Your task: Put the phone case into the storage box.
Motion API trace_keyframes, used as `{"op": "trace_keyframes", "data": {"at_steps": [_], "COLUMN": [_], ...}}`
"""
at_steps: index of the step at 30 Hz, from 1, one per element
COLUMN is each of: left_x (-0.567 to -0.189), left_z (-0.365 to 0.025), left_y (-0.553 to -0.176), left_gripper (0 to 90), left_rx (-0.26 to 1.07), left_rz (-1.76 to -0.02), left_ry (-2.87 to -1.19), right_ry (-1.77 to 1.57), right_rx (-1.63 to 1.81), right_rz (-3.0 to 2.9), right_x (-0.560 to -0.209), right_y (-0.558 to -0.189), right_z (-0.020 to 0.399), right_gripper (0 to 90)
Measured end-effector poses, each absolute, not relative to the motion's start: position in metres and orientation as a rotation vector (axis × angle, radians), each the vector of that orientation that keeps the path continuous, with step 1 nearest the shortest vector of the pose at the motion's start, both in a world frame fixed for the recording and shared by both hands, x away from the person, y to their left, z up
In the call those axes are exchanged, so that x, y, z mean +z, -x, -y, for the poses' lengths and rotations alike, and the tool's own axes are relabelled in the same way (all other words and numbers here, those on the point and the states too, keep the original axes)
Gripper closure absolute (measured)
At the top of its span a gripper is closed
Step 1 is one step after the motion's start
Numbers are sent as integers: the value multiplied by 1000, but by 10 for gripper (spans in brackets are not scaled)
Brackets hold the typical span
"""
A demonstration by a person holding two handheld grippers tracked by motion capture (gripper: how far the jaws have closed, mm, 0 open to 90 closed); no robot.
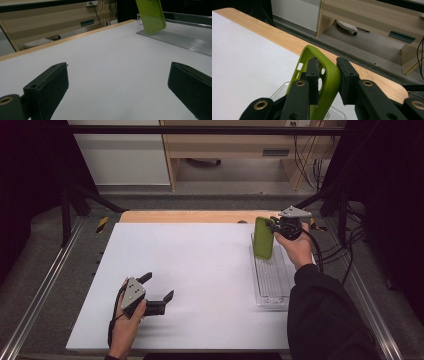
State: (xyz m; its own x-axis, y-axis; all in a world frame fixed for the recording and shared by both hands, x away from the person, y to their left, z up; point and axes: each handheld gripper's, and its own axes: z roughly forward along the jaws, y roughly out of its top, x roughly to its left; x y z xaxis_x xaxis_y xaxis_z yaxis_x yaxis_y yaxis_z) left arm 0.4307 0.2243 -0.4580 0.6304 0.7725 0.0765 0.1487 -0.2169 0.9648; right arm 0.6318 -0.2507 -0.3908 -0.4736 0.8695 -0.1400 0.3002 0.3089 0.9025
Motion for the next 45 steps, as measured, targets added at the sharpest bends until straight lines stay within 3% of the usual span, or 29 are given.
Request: {"op": "trace_keyframes", "data": {"at_steps": [33, 45], "left_x": [-458, -458], "left_z": [-225, -225], "left_y": [-430, -430], "left_gripper": [28, 28], "left_rx": [689, 690], "left_rz": [-755, -756], "left_ry": [-1721, -1720], "right_ry": [-1017, -1050], "right_rx": [1141, 1097], "right_rz": [-1951, -1943], "right_x": [-388, -388], "right_y": [-637, -642], "right_z": [241, 240], "right_gripper": [719, 665]}}
